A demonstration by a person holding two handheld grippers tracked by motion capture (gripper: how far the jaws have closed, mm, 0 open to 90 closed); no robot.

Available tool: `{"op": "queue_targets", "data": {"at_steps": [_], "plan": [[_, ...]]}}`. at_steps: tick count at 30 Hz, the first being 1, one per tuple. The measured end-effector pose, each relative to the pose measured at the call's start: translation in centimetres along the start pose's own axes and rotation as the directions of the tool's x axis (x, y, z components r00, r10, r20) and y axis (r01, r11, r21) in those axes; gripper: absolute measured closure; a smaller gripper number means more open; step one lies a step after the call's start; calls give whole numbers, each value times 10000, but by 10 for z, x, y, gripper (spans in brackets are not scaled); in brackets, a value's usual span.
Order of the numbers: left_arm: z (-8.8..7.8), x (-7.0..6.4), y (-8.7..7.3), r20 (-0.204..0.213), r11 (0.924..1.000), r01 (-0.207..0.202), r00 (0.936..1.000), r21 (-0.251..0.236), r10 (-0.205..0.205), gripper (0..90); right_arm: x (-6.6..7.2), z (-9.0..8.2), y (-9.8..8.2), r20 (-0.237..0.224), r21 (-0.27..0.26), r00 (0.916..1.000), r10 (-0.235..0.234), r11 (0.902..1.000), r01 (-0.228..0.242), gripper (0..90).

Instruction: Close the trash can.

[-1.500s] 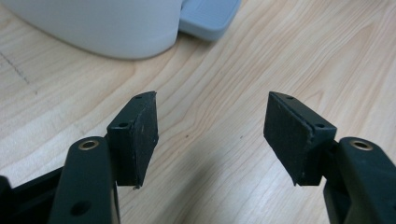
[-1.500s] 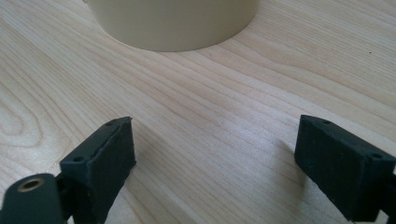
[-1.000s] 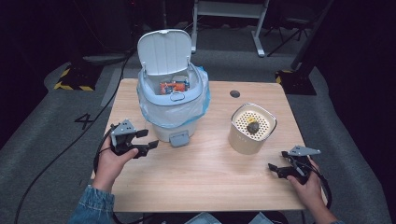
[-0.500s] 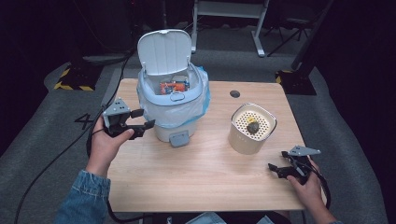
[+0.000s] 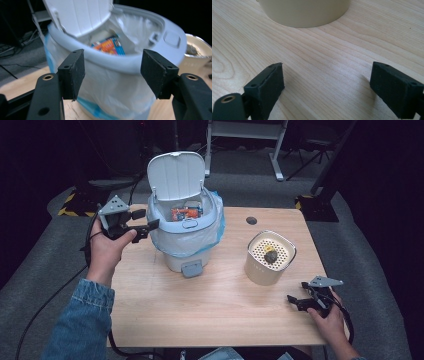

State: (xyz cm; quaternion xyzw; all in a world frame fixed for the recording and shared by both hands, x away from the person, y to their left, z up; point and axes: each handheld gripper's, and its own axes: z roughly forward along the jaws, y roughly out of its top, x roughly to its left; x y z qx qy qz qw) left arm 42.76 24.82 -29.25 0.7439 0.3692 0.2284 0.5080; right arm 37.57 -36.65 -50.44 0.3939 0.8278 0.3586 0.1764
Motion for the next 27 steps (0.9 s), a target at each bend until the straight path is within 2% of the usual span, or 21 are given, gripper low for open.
{"op": "queue_targets", "data": {"at_steps": [5, 8, 18, 27], "plan": [[3, 6, 14, -194, 9993, 214, 9996, -314, -221, 365, 0, 0, 0, -1, 0, 10000, 1, 10000, -1, 121], [6, 9, 20, -294, 9990, 206, 9993, -402, -218, 365, 0, 0, 0, -4, 2, 10000, 4, 10000, -4, 121], [17, 27, 39, -689, 9989, 44, 9976, -477, -77, 366, 0, 0, 0, -1, 0, 10000, 1, 10000, -1, 121], [32, 44, 56, -976, 9989, 174, 9950, -425, -214, 368, 0, 0, 0, -4, 3, 10000, 4, 10000, -4, 121]]}}
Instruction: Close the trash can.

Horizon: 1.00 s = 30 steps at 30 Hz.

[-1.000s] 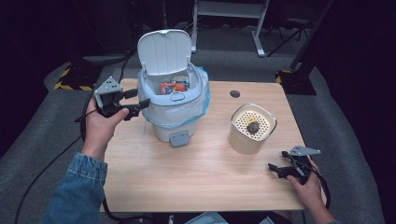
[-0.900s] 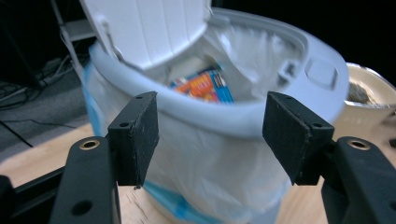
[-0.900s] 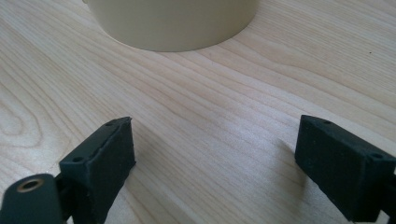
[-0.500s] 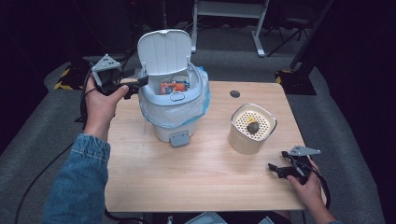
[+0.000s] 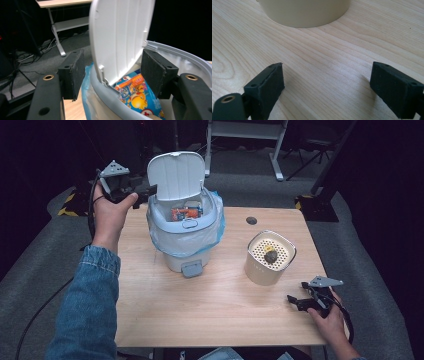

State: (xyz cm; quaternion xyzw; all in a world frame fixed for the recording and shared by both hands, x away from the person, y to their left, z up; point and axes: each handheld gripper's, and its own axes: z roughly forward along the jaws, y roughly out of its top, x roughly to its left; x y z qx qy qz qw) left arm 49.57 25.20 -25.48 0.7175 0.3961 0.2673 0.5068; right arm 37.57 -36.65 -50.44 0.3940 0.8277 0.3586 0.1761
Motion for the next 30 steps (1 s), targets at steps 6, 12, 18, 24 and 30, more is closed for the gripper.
{"op": "queue_targets", "data": {"at_steps": [6, 12, 18, 24, 30], "plan": [[8, 3, 8, 368, 9995, 141, 9992, -289, -130, 373, 0, 0, 0, 5, -3, 10000, -3, 10000, 3, 121], [11, 1, 12, 653, 9992, 79, 9978, -399, -53, 377, 0, 0, 0, 3, -4, 10000, -5, 10000, 5, 121], [3, -2, 14, 778, 9994, -260, 9966, -236, 278, 401, 0, 0, 0, -2, -3, 10000, 0, 10000, 0, 121], [-10, -12, 12, 1266, 9978, -655, 9898, -21, 653, 385, 0, 0, 0, -1, -2, 10000, -2, 10000, 2, 121], [-14, -24, 6, 2699, 9986, -515, 9618, 145, 457, 454, 0, 0, 0, 4, -3, 10000, -6, 10000, 6, 121]]}}
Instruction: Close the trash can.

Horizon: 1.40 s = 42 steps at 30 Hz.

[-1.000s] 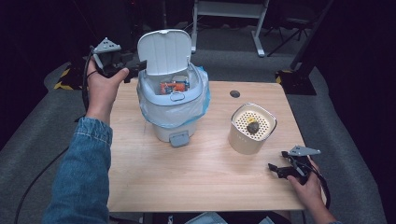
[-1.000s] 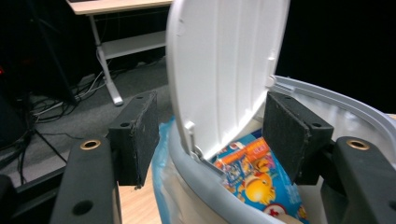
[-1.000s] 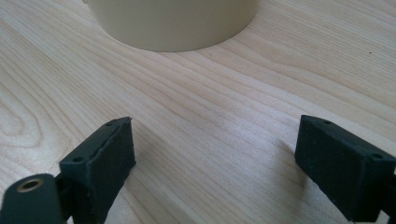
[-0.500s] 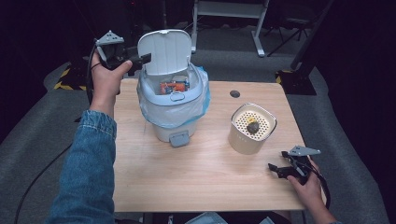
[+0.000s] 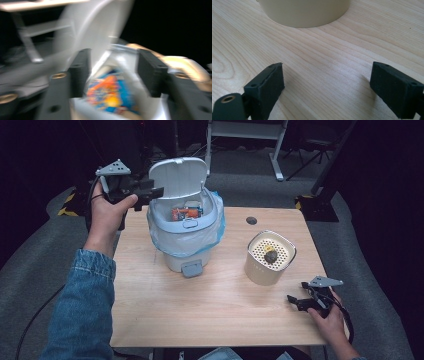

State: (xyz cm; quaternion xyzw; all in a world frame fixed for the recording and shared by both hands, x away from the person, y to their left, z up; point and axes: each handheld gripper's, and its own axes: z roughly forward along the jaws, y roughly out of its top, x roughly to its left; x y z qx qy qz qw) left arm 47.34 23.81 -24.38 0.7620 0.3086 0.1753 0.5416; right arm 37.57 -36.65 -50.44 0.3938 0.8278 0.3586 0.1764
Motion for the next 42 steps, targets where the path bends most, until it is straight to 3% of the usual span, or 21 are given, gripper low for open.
{"op": "queue_targets", "data": {"at_steps": [1, 2, 3, 5, 7, 11, 13, 16, 22, 26, 29, 34, 38, 42], "plan": [[2, -3, 0, -97, 9995, -174, 9998, 256, 176, 447, 0, 0, 0, -1, -1, 10000, 7, 10000, -7, 121], [4, -6, 0, -599, 9977, -453, 9970, 496, 483, 447, 0, 0, 0, -8, 0, 10000, 5, 10000, -5, 121], [4, -7, 0, -808, 9982, -445, 9956, 395, 476, 443, 0, 0, 0, -10, 0, 10000, 5, 10000, -5, 121], [2, -4, 2, -849, 9998, -208, 9962, 79, 214, 450, 0, 0, 0, -10, -2, 10000, 4, 10000, -4, 121], [1, 1, 3, -1128, 9999, -91, 9936, 145, 106, 430, 0, 0, 0, -10, 0, 10000, 5, 10000, -5, 121], [-1, 14, 9, -2016, 9991, 418, 9785, -96, -429, 353, 0, 0, 0, -12, -3, 10000, 5, 10000, -5, 121], [2, 20, 12, -2312, 9987, 481, 9716, -160, -505, 334, 0, 0, 0, -14, -3, 10000, 7, 10000, -7, 121], [9, 24, 17, -2461, 9985, 535, 9677, -104, -544, 333, 0, 0, 0, -12, -3, 10000, 4, 10000, -4, 121], [18, 26, 23, -2419, 9995, 327, 9698, 44, -306, 338, 0, 0, 0, -12, -5, 10000, 4, 10000, -4, 121], [17, 24, 25, -2161, 9998, 35, 9764, 185, 6, 375, 0, 0, 0, -12, -4, 10000, 6, 10000, -6, 121], [13, 18, 23, -1587, 9988, -55, 9872, 493, 133, 402, 0, 0, 0, -12, -3, 10000, 5, 10000, -5, 121], [7, 4, 16, -548, 9941, -405, 9974, 1002, 462, 418, 0, 0, 0, -8, -2, 10000, 4, 10000, -4, 121], [9, -11, 11, 379, 9936, -658, 9973, 913, 625, 411, 0, 0, 0, -9, -4, 10000, 4, 10000, -4, 120], [19, -23, 7, 842, 9876, -838, 9938, 1326, 730, 408, 0, 0, 0, -10, -4, 10000, 7, 10000, -7, 121]]}}
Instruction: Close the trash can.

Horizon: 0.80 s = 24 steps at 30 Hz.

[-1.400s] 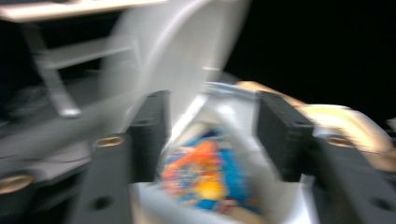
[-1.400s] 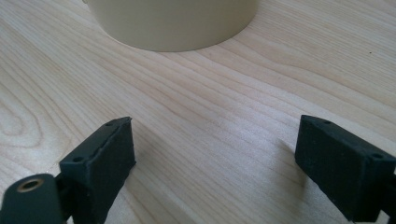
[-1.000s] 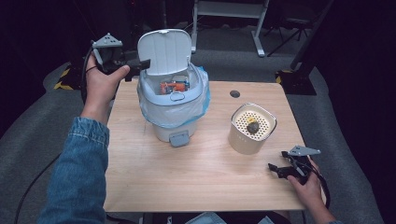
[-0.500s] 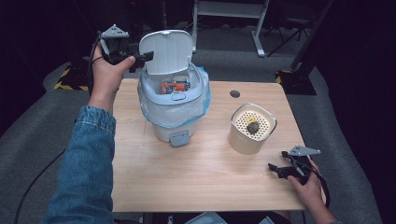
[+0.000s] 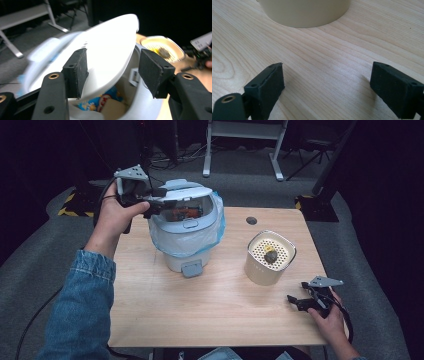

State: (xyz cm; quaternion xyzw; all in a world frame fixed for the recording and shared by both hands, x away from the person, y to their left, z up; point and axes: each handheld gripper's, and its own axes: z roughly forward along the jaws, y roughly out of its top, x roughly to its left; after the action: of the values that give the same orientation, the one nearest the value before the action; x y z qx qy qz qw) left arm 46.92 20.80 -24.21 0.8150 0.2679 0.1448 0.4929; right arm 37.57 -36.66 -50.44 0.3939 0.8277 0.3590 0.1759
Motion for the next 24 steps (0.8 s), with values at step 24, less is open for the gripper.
{"op": "queue_targets", "data": {"at_steps": [24], "plan": [[42, -1, -4, -546, 9963, 239, 9983, 825, -194, 406, 0, 0, 0, -32, 3, 10000, -24, 10000, 24, 121]]}}
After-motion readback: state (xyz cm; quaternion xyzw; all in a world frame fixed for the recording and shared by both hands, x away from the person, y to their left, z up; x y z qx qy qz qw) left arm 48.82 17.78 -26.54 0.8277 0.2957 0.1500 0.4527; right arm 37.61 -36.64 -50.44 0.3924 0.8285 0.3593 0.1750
